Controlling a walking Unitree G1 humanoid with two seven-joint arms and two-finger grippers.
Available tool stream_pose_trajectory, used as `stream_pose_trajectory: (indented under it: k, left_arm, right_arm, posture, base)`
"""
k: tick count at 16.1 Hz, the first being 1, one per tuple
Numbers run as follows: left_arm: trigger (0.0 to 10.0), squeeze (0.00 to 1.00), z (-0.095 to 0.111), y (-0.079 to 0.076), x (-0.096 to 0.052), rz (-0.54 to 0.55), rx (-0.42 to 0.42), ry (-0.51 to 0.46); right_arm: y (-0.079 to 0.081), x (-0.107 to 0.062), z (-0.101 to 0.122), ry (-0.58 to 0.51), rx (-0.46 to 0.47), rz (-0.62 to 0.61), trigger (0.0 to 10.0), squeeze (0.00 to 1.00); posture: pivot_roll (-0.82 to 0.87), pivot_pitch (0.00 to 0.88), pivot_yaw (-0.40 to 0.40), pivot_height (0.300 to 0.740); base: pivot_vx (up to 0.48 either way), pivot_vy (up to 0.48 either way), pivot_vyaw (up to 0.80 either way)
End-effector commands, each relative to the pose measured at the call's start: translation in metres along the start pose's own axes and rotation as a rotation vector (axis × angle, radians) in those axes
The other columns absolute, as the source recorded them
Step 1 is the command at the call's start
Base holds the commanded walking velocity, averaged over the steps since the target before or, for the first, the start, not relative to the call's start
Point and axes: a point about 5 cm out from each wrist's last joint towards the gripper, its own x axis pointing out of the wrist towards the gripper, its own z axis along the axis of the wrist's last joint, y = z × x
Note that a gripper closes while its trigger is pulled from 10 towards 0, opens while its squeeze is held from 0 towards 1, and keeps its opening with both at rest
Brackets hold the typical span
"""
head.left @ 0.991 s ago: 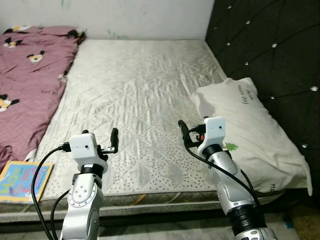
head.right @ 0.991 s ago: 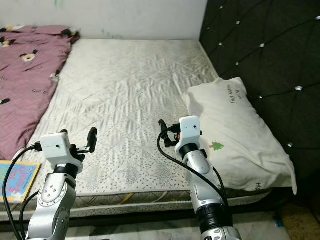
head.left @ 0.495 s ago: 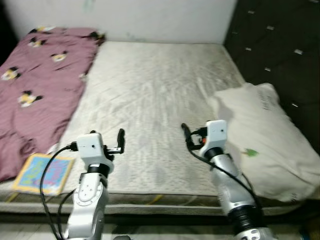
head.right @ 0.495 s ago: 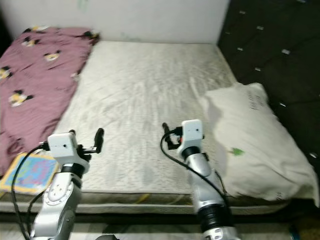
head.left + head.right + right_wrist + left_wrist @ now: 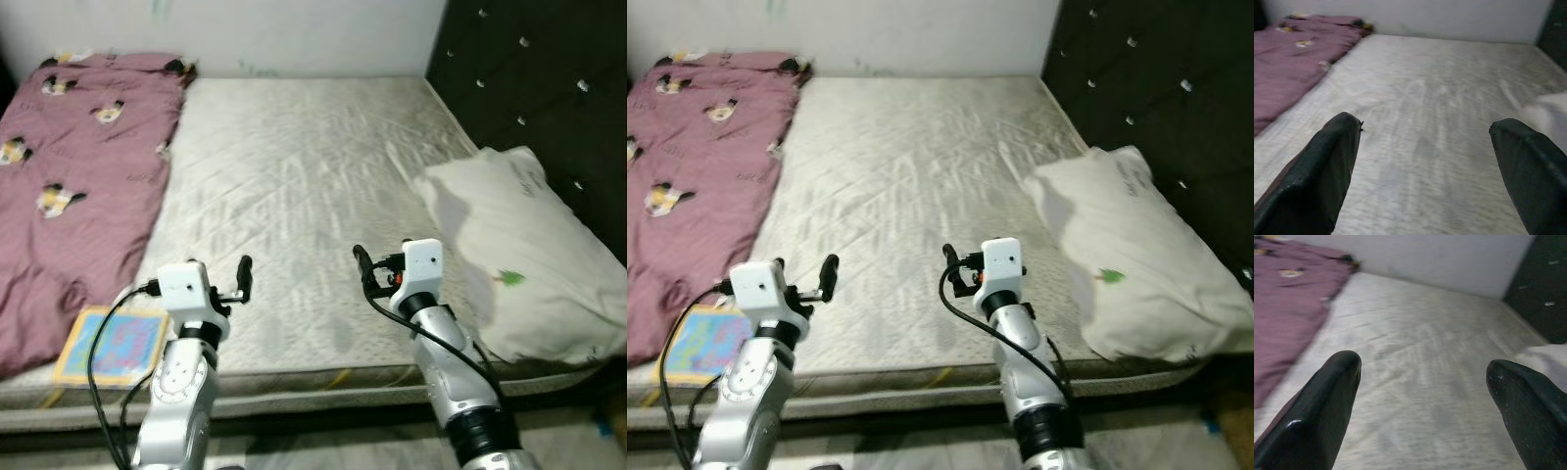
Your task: Clean up the room
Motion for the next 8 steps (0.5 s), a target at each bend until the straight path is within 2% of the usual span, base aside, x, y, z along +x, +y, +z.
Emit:
stream_pose_trajectory:
  k: [1,4,6,8]
  left_arm:
    - [10.0,0.00,-0.0001,0.0022,0.0007,0.001,0.008,0.005]
    - [10.0,0.00,0.0019,0.0043,0.0029,-0.005,0.029,-0.002]
    - [10.0,0.00,0.0019,0.0024,-0.0010,-0.003,0.027,0.001]
    - [10.0,0.00,0.0030,0.0017,-0.0016,-0.007,0.032,-0.005]
  right_arm:
    - [0.0030,0.0016,0.0015,-0.004,-0.014,0.016,10.0,0.00]
    - [0.0063,0.0070,0.0049,-0.019,-0.008,0.011,10.0,0.00]
    - [0.0053,0.0060,0.0004,-0.007,0.007,-0.003,10.0,0.00]
    - [0.0114,0.0048,-0.0034,0.005,0.006,0.023,10.0,0.00]
  posture:
    - [0.07,0.093,-0.021,0.740]
    - [0.11,0.094,0.004,0.740]
    - [0.13,0.102,0.002,0.740]
    - [0.14,0.094,-0.014,0.740]
  base:
    - [0.000,0.480,0.00]
    - [0.000,0.480,0.00]
    - [0.000,0.480,0.00]
    - [0.000,0.480,0.00]
